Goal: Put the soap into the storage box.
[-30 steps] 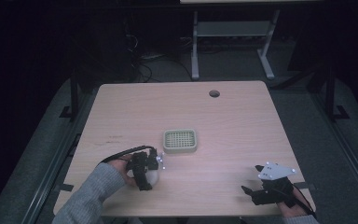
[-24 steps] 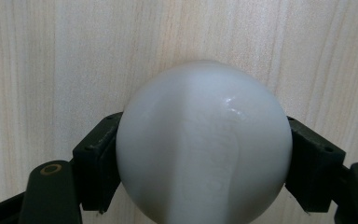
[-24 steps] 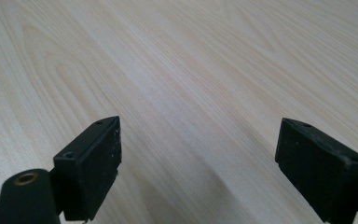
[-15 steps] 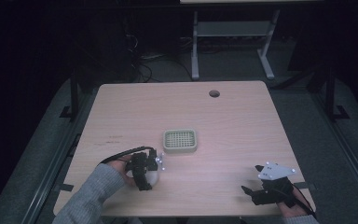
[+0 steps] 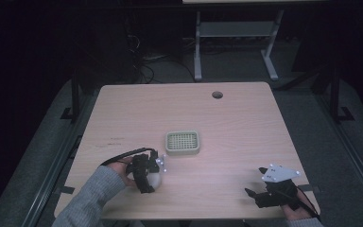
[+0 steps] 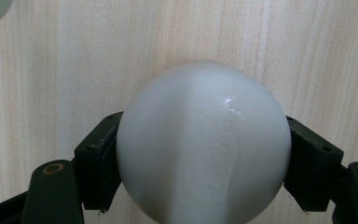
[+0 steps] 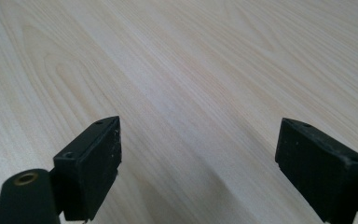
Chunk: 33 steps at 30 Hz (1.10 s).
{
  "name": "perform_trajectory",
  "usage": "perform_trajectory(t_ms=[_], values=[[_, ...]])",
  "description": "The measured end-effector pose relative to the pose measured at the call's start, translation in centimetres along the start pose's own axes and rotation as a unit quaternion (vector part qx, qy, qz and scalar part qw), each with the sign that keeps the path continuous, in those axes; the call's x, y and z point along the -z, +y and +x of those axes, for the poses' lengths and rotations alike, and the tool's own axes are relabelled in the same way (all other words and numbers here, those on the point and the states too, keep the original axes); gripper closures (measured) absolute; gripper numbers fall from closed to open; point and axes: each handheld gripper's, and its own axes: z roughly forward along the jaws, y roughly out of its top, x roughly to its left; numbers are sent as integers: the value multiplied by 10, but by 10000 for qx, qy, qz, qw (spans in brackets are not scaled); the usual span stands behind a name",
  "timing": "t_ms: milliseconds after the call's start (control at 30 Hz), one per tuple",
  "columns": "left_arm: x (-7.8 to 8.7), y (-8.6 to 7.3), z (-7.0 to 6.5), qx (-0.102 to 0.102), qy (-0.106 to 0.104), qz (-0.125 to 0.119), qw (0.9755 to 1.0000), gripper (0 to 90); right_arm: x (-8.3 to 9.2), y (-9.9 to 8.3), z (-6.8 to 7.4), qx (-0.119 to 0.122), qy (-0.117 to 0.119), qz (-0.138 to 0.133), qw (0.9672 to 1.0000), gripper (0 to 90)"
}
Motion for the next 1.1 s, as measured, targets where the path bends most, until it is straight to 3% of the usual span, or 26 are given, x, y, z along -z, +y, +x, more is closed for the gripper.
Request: perform_trajectory(t_ms=[400, 1100], values=[[9, 5, 1, -52, -38, -150, 9999, 243, 0, 0, 0, -7, 3, -7, 10000, 139], [17, 14, 6, -67, -44, -186, 9998, 243, 0, 0, -1, 16, -8, -6, 10000, 139]])
